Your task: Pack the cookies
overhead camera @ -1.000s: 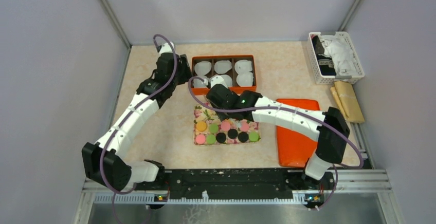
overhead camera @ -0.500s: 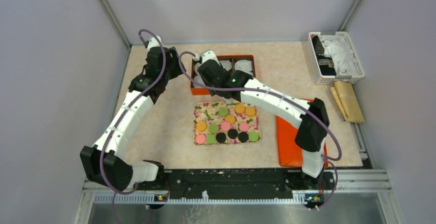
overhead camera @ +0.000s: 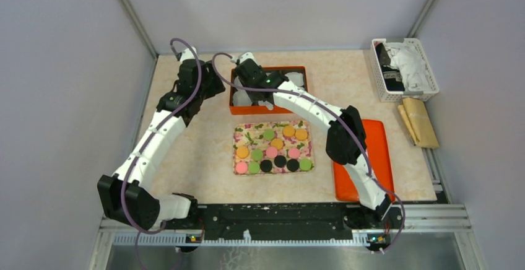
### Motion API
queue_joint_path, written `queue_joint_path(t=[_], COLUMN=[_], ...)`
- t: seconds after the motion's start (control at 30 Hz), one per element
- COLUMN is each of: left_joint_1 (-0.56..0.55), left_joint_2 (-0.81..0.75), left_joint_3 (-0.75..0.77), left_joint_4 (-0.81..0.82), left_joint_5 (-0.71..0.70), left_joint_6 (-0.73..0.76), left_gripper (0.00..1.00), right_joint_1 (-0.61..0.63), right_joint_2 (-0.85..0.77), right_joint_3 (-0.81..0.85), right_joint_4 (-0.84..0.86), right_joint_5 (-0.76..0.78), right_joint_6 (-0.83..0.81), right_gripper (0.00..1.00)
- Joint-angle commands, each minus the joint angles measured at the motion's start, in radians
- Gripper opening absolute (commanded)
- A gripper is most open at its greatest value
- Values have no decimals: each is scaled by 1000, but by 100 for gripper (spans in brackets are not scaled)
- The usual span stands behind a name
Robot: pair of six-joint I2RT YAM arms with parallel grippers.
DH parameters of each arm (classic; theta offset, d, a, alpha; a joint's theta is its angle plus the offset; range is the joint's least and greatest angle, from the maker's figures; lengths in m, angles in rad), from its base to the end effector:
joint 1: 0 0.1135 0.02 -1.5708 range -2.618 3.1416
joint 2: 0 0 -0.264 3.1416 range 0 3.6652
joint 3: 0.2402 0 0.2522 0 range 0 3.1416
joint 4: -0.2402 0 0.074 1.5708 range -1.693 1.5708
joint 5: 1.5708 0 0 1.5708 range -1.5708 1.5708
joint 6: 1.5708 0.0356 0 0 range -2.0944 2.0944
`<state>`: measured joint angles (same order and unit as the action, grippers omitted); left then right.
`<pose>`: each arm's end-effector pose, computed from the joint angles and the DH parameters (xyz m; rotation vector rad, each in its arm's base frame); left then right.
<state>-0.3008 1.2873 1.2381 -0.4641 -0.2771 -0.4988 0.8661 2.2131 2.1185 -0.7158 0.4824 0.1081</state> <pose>0.2780 -0.0760 0.3617 -0.3710 2.0355 -0.2041 0.3368 0.3705 0.2850 -0.6291 2.1797 -0.0685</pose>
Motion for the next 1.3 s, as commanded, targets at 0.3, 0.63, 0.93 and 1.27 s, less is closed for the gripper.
queue_joint_path(t=[0.3,0.63,0.93,1.27], left_joint_1=[5,5,5,6], left_joint_2=[-13,-19,-23,-23], left_joint_3=[-28,-31,-40,-46], left_joint_4=[51,48,45,47], left_joint_5=[16,8,-2,-1], left_joint_6=[8,11,13,16], left_gripper=[72,72,73,73], right_joint_1=[-1,-3,-3,-3], right_joint_2=[94,106,106,109], right_joint_3=[157,150,156,151], right_joint_4=[6,35,63,79], right_joint_5=[-6,5,19,23], right_joint_6=[-29,-36,-42,-46], right_gripper=[10,20,32,40])
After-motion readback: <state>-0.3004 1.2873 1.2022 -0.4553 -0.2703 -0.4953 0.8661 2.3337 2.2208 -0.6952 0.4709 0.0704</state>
